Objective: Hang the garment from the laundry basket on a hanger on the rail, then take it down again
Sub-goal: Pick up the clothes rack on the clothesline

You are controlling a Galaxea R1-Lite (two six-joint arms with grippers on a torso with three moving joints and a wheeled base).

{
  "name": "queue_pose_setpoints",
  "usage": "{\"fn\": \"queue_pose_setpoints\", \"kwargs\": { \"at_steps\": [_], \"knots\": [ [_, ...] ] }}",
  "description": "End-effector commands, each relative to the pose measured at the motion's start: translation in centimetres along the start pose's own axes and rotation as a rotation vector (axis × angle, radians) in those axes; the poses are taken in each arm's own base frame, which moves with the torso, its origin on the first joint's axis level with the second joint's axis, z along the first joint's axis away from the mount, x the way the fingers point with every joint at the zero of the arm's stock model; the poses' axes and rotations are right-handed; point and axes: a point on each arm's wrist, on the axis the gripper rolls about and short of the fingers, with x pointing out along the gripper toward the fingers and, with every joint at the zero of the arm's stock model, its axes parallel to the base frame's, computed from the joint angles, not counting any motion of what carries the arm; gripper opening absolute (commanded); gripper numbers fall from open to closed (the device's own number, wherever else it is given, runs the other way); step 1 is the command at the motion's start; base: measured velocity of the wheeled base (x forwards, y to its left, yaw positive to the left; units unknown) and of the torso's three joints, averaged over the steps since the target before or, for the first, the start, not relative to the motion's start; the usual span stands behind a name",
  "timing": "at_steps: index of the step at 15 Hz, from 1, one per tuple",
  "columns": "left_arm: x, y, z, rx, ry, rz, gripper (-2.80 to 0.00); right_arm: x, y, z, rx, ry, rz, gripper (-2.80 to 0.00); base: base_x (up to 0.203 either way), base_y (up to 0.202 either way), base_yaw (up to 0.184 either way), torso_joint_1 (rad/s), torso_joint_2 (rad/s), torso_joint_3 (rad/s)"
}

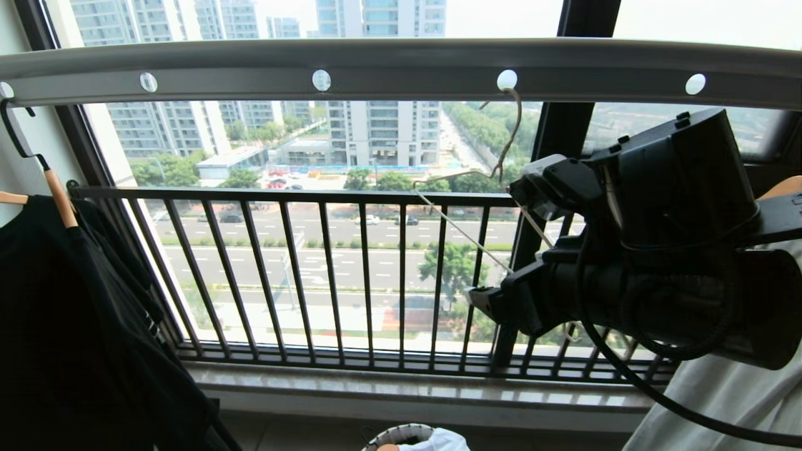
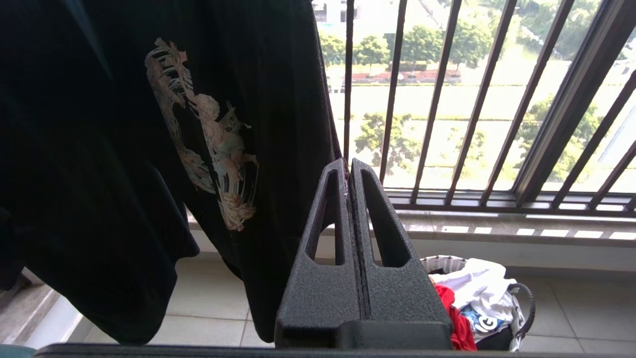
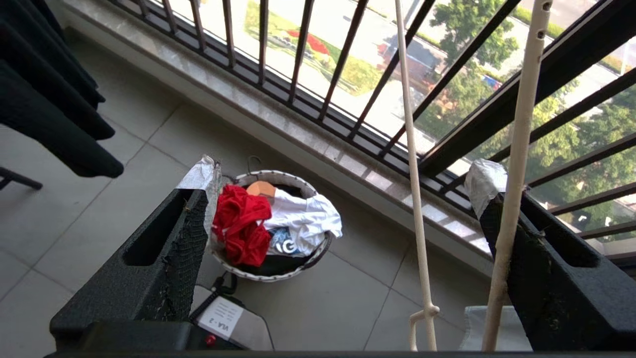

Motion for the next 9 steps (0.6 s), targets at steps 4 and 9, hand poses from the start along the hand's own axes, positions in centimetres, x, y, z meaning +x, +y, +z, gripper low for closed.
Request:
{"fn": "queue_pose_setpoints", "kwargs": {
  "at_steps": [4, 9],
  "knots": [
    [0.0, 0.0, 0.0, 0.000, 0.001, 0.000, -2.80, -0.9, -0.4, -0.2, -0.021, -0.005, 0.064, 0.00, 0.000, 0.000, 0.000, 0.000, 0.00, 0.000],
    [0.0, 0.0, 0.0, 0.000, 0.001, 0.000, -2.80, 0.7, -1.2, -0.5, -0.010, 0.031, 0.020, 0.00, 0.000, 0.000, 0.000, 0.000, 0.00, 0.000]
  ]
}}
